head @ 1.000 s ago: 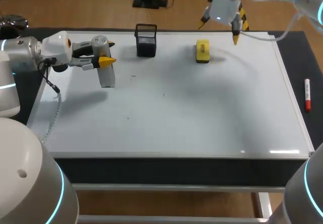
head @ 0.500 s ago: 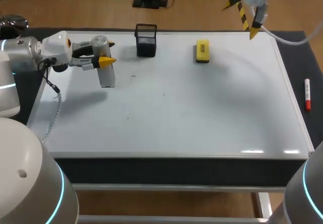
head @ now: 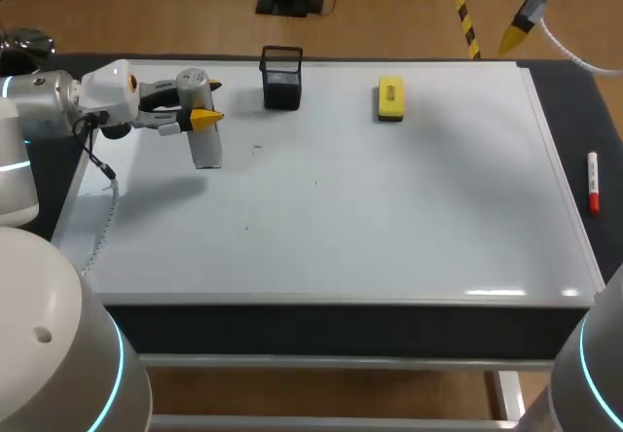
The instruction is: Pick up the inspection probe, press it on each red-marked spot on the whiteboard one by one, put down the probe, pick up the eraser, and wipe off all the red marks.
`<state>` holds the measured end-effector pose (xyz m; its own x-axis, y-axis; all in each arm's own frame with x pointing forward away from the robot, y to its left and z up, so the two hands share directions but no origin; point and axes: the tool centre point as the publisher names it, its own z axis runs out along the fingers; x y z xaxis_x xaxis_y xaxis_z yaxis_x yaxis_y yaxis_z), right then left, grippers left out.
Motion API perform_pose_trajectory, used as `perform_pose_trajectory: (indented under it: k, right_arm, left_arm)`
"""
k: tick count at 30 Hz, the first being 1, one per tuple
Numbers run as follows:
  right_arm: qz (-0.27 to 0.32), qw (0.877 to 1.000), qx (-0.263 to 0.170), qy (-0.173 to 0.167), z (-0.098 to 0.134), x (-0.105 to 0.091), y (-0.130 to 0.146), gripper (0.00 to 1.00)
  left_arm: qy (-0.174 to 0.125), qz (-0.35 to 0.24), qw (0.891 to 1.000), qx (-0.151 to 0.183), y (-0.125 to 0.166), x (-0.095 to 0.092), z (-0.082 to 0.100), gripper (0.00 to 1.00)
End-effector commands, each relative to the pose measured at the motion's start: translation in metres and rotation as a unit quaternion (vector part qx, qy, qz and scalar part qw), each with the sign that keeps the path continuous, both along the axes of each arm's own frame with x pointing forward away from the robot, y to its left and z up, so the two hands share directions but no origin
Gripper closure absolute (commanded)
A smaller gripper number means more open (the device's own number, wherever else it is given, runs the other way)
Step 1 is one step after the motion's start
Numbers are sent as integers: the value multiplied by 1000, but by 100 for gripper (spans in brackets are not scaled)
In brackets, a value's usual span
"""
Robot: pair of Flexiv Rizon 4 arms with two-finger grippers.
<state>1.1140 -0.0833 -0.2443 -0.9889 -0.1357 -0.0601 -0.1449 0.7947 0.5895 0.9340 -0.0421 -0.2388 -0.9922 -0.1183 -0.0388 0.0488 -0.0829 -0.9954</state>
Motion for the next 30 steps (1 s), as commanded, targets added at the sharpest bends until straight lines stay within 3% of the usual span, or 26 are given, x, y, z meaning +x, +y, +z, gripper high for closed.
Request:
perform_pose_trajectory:
  k: [1,13,21,30]
  right_arm:
    - [-4,1000,15,28,-2,12,-5,0]
    - [-4,1000,15,28,-2,12,-5,0]
    - [-4,1000,15,28,-2,12,-5,0]
    - [-4,1000,15,28,-2,12,-5,0]
  left_arm:
    - [0,1,1000,0,0,-1,1,100]
    - [-1,0,1000,-2,1,3,1,100]
    - [0,-34,999,-9,-3,49,16,100]
    - [-42,-103,994,7,-31,112,67,100]
